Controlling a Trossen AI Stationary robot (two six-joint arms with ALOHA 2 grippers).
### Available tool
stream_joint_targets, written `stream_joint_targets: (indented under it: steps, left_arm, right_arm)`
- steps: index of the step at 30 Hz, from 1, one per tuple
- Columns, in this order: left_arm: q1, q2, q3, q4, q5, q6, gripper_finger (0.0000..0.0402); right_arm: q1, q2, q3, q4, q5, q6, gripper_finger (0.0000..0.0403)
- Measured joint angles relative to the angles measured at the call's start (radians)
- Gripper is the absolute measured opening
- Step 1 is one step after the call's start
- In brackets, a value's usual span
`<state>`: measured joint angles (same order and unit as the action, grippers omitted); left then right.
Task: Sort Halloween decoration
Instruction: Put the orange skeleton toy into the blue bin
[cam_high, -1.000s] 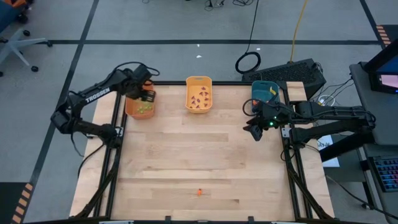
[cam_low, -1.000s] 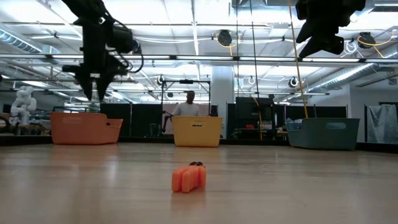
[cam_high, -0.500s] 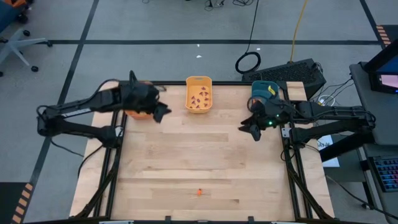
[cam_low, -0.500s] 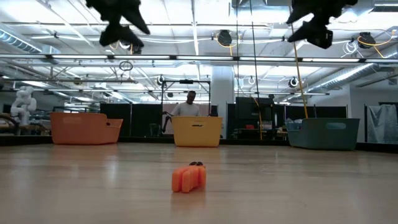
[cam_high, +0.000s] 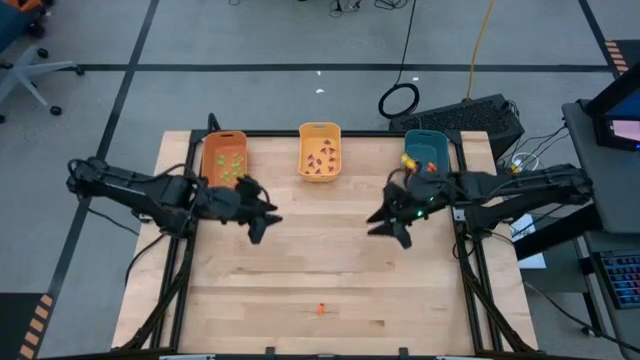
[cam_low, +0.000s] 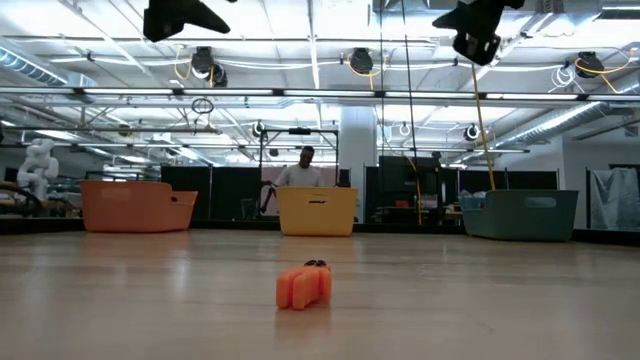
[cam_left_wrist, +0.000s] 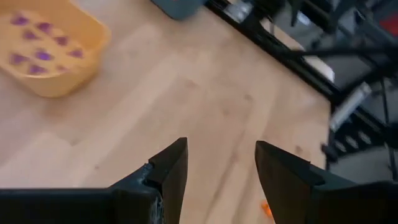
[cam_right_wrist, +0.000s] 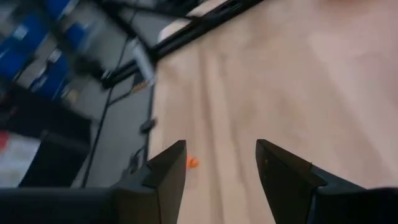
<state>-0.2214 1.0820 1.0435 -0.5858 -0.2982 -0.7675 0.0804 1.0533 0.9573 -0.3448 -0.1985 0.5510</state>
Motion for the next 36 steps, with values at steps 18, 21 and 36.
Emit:
stream_joint_targets:
  steps: [18, 21, 36]
  left_arm:
    - [-0.262, 0.127, 0.0, -0.001, 0.018, -0.214, 0.0126]
    - [-0.289, 0.157, 0.0, 0.002, 0.004, -0.276, 0.0108]
    - [-0.356, 0.24, 0.019, 0.057, -0.089, -0.391, 0.0066]
  right_arm:
    - [0.343, 0.41, 0.0, 0.397, -0.036, -0.287, 0.0223]
    - [0.374, 0.489, 0.0, 0.506, 0.004, -0.339, 0.0248]
    - [0.354, 0.911, 0.0, 1.031, -0.042, -0.464, 0.0255]
